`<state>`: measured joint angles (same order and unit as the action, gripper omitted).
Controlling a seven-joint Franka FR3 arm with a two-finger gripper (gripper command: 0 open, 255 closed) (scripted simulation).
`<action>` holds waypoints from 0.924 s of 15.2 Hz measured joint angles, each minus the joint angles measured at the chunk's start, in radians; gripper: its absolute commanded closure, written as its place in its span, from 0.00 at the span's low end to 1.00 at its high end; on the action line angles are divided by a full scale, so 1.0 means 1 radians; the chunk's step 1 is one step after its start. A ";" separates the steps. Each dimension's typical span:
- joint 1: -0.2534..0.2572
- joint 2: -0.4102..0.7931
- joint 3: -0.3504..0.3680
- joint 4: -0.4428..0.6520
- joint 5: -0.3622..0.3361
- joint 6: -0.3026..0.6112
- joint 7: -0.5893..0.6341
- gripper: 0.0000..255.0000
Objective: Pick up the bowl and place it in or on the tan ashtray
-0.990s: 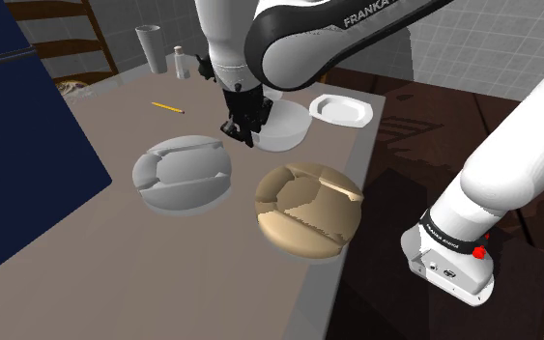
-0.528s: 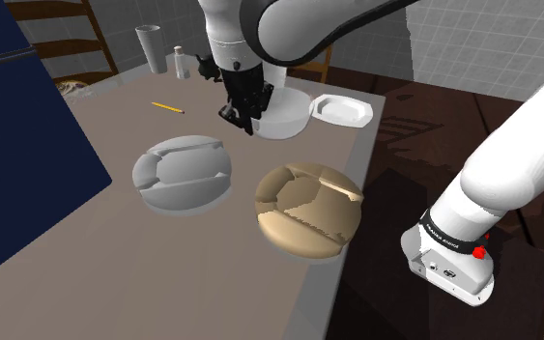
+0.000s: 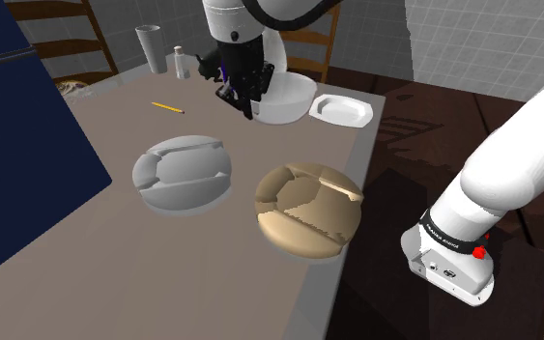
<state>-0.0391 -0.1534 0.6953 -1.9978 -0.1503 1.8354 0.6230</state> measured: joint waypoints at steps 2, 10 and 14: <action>0.000 -0.005 -0.001 0.026 0.004 -0.029 -0.007 1.00; 0.020 -0.061 0.005 0.061 0.044 -0.111 -0.006 1.00; 0.060 -0.118 0.040 0.037 0.092 -0.140 0.050 1.00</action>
<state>0.0212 -0.2713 0.7356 -1.9604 -0.0584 1.6951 0.6725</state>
